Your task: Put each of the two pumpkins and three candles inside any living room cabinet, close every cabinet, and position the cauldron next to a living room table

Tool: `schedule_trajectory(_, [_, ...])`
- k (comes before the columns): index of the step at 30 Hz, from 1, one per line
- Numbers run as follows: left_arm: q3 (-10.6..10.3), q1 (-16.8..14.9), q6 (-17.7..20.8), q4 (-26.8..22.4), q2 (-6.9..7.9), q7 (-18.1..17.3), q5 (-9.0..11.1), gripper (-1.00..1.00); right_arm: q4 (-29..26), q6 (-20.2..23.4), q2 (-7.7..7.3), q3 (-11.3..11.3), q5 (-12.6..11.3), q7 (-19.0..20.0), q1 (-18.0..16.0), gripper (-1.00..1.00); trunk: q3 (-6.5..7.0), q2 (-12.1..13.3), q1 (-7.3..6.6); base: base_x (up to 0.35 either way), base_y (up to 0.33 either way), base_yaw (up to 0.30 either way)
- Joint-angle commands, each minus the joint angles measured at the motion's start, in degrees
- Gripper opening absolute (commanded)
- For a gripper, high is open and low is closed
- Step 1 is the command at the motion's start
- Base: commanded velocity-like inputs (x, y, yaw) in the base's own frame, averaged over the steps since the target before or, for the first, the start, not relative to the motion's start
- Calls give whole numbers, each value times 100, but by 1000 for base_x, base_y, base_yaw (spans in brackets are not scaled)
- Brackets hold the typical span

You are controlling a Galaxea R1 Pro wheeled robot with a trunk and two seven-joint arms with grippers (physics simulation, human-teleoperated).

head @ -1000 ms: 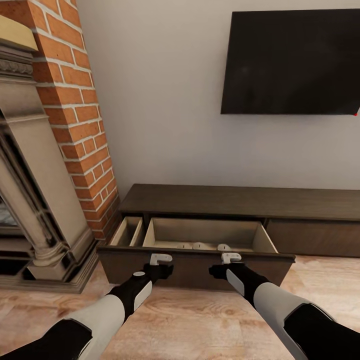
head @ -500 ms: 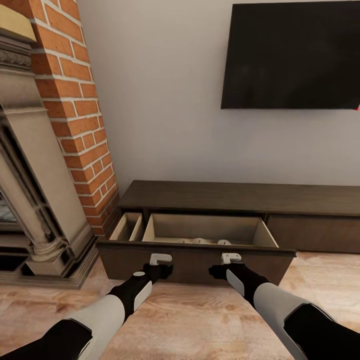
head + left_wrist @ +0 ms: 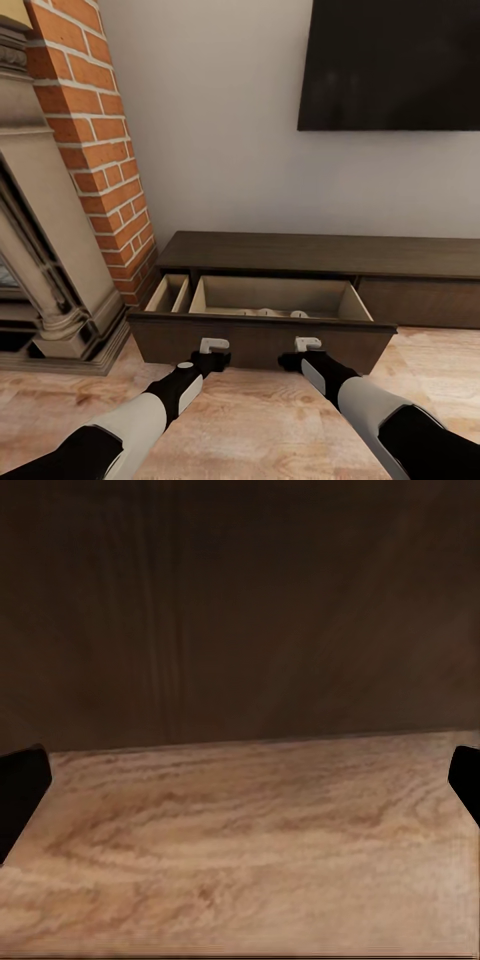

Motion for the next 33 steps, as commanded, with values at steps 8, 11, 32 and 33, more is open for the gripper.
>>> schedule_trajectory(8, [-18, -4, -6, -12, 0, -5, 35, 100, -11, 27, -11, 48, -57, -39, -2, 100, -183, -13, 19, 0, 0, 0])
schedule_trajectory(11, [-18, -4, -6, -9, 0, -5, 36, 100, -14, 27, -11, 48, -57, -39, -2, 100, -249, -17, 27, 0, 0, 0])
schedule_trajectory(32, [-18, -3, -21, -7, 0, -5, 35, 100, -13, -254, -11, 40, -41, -22, -2, 100, -608, -43, 76, 0, 0, -89])
schedule_trajectory(33, [-18, -3, -39, -5, 0, -5, 36, 100, -14, -254, -11, 40, -43, -22, -2, 100, -604, -43, 76, 0, 0, -138])
